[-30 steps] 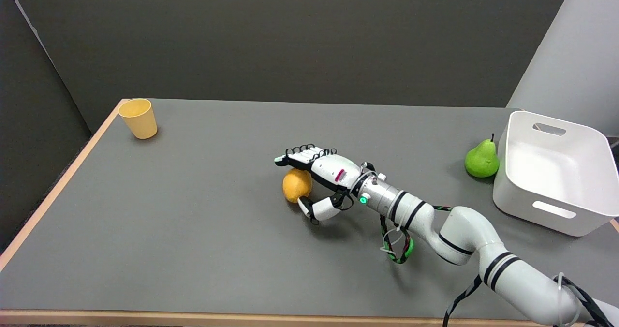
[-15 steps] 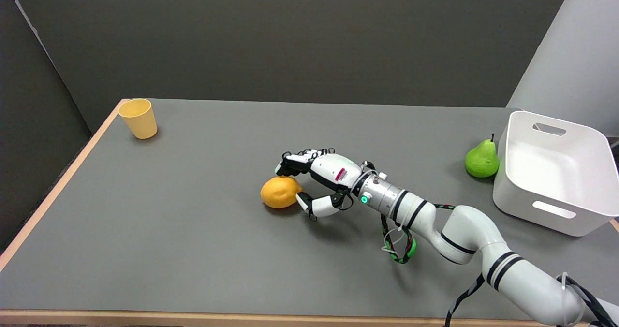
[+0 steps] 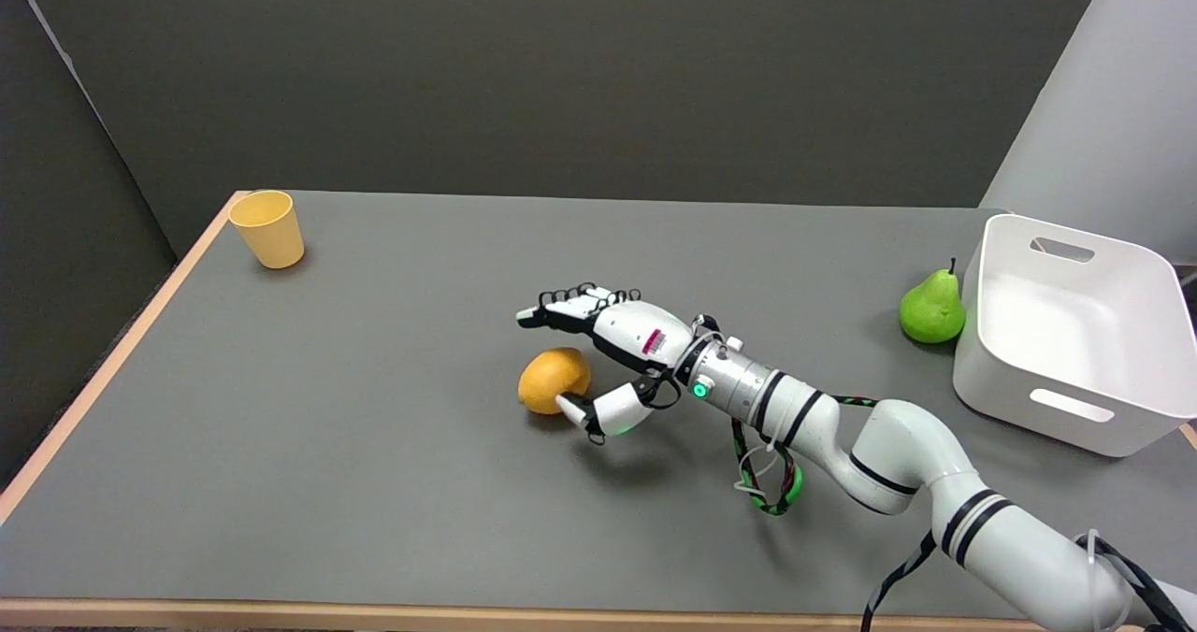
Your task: Pick up the lemon.
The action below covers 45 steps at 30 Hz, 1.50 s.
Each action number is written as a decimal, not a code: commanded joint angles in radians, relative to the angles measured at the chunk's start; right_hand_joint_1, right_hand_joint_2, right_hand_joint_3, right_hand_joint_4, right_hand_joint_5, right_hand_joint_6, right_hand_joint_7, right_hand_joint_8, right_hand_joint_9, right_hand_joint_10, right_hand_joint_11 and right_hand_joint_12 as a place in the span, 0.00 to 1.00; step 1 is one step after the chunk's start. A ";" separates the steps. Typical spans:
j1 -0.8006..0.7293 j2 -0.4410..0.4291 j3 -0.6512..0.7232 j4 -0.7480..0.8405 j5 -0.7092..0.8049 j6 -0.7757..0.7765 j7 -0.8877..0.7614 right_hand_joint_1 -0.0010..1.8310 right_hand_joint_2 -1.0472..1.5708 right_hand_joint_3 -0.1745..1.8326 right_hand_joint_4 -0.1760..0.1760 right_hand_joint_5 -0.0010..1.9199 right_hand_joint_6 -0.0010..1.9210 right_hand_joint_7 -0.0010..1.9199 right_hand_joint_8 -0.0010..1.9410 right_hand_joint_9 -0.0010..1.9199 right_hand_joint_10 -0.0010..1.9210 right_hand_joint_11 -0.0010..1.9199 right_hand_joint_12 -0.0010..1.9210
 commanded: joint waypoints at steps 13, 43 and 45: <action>0.022 -0.042 -0.082 -0.044 0.000 0.089 0.033 0.35 0.62 0.57 0.42 0.06 0.22 0.05 0.16 0.01 0.33 0.00 0.53; 0.062 -0.070 -0.070 -0.165 0.000 -0.038 0.047 0.60 0.90 0.11 0.38 0.26 0.90 0.37 0.73 0.33 0.61 0.20 1.00; 0.063 -0.070 -0.063 -0.165 0.000 -0.064 0.047 0.61 0.90 0.10 0.33 0.25 0.88 0.38 0.73 0.35 0.63 0.18 1.00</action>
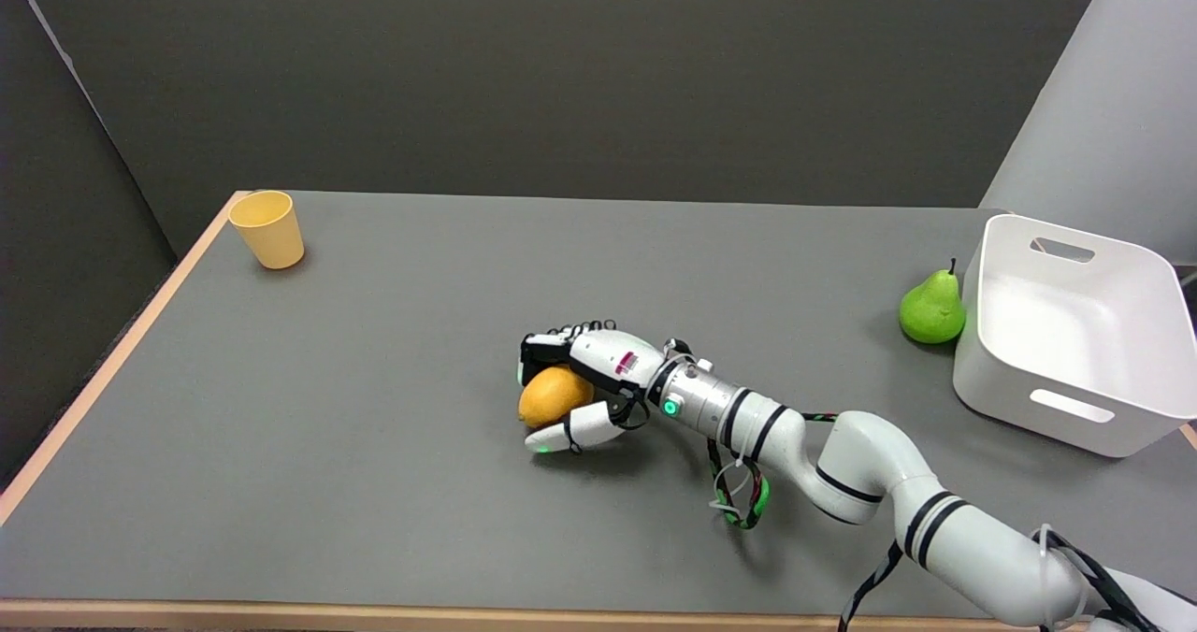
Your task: Pick up the lemon.
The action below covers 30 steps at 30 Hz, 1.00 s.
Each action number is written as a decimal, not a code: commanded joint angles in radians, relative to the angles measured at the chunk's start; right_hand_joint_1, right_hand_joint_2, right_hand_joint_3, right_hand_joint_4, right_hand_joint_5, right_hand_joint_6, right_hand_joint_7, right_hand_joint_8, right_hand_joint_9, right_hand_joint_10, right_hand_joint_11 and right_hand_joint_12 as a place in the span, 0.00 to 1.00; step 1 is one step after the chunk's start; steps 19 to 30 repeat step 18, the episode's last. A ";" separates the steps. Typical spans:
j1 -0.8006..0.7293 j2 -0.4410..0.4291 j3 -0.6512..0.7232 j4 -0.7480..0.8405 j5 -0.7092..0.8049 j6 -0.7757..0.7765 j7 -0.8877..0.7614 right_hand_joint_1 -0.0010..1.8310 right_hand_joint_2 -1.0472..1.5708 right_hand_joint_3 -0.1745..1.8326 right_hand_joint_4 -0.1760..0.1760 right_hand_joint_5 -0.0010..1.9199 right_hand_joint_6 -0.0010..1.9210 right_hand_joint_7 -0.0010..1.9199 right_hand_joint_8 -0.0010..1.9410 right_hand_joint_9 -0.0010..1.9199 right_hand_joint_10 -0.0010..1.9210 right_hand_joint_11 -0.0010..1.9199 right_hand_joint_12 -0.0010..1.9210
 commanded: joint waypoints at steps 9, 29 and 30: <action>0.027 0.074 0.159 0.193 -0.005 -0.133 -0.105 0.63 0.87 0.18 0.01 0.30 0.81 0.34 0.81 0.38 0.75 0.17 1.00; 0.013 0.261 0.482 0.439 -0.002 0.169 -0.212 0.63 0.87 0.18 0.00 0.31 0.80 0.34 0.81 0.41 0.78 0.22 1.00; 0.013 0.261 0.482 0.439 -0.002 0.169 -0.212 0.63 0.87 0.18 0.00 0.31 0.80 0.34 0.81 0.41 0.78 0.22 1.00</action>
